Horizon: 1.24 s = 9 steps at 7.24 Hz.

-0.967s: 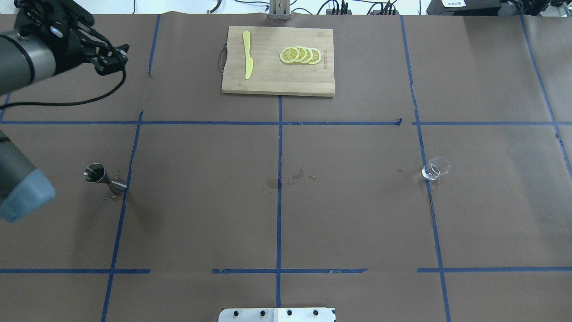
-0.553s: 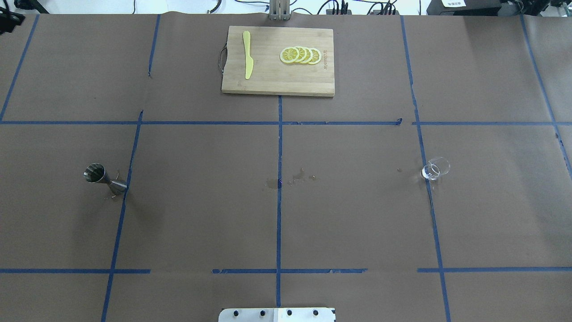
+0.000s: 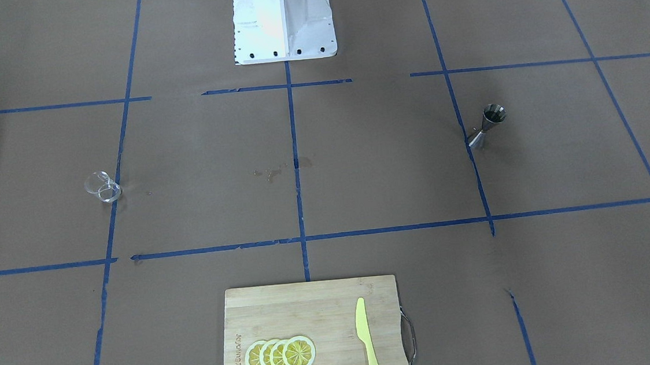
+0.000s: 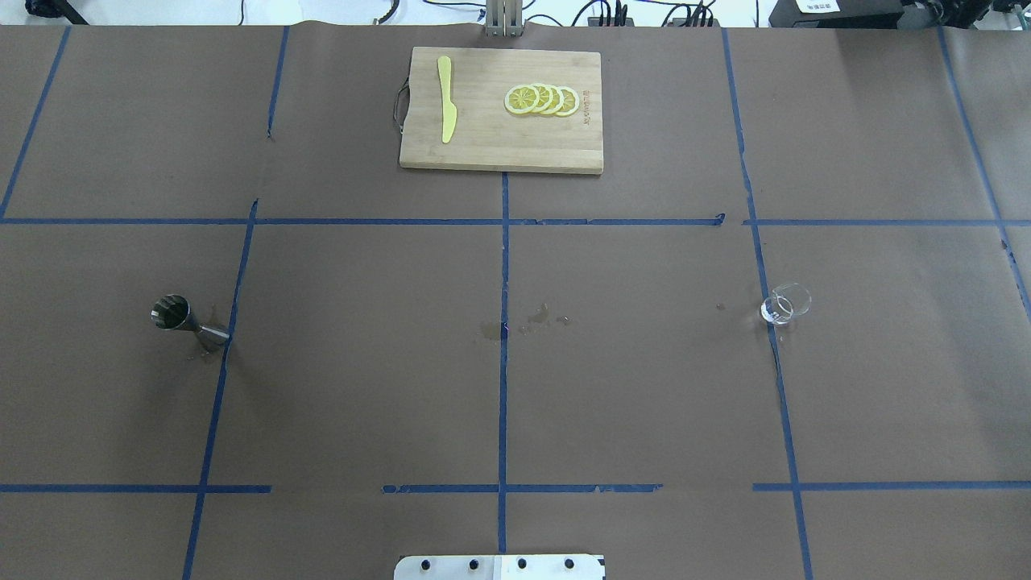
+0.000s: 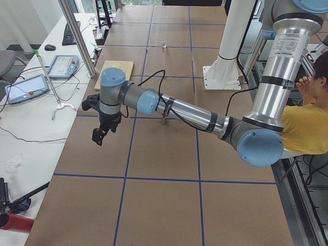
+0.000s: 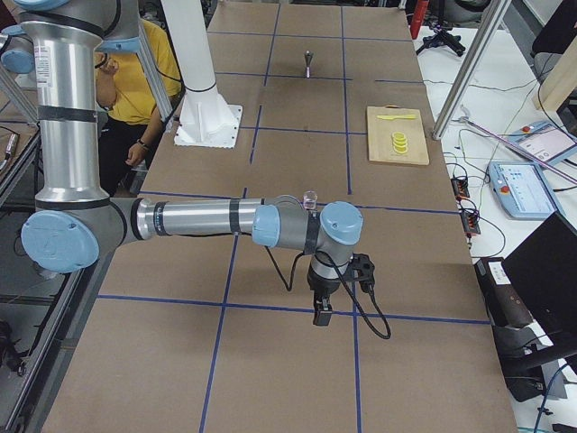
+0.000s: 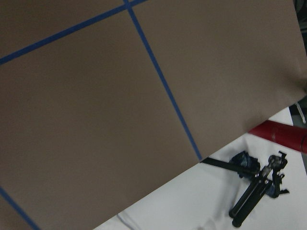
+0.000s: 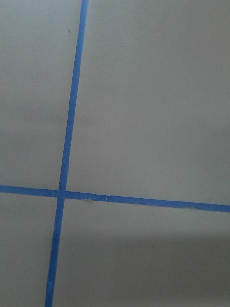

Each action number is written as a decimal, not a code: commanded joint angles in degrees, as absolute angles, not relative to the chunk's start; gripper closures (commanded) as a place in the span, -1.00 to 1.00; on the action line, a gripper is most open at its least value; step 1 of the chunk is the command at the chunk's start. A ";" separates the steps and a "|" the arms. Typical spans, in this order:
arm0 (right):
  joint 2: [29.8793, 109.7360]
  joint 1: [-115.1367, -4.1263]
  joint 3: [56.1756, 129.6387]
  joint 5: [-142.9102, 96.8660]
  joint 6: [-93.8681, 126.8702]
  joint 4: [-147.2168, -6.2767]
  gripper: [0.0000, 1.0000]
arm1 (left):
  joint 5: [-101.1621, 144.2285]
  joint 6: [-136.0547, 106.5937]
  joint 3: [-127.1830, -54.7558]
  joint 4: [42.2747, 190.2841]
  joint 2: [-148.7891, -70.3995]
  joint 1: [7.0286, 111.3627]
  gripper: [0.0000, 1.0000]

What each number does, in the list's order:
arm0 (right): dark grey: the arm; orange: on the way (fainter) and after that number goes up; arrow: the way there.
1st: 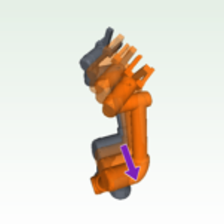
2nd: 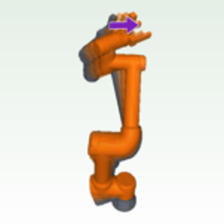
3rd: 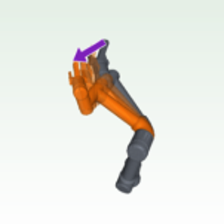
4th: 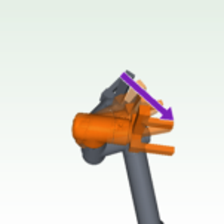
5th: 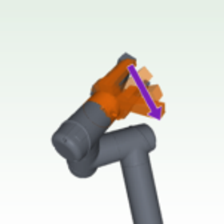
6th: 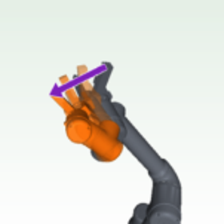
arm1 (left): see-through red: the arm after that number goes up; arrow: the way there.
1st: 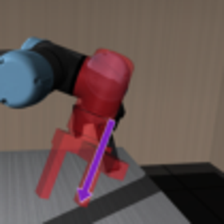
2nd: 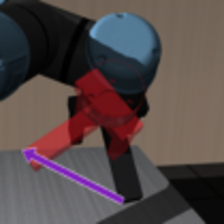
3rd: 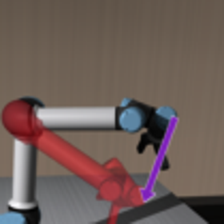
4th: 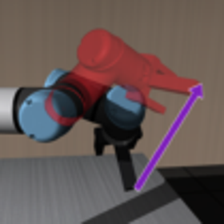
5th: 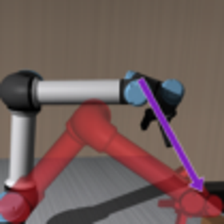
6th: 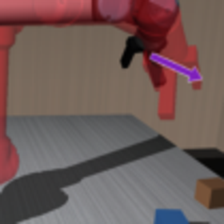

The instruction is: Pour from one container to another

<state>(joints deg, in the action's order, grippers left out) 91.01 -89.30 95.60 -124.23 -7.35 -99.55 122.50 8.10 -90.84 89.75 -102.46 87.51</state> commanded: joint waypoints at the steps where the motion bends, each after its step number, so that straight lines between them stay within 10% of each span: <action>1: 90.97 -89.30 95.45 -124.19 -7.29 -99.58 -1.00 | 132.30 8.17 -86.75 87.63 -97.60 88.59 -1.00; 9: 91.14 -89.21 95.10 -125.77 -7.21 -99.67 -1.00 | 133.86 8.09 -90.69 88.33 -95.89 89.74 -1.00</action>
<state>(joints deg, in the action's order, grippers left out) 91.21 -89.26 94.95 -125.74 -7.21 -99.67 133.83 8.17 -89.73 88.31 -95.80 89.76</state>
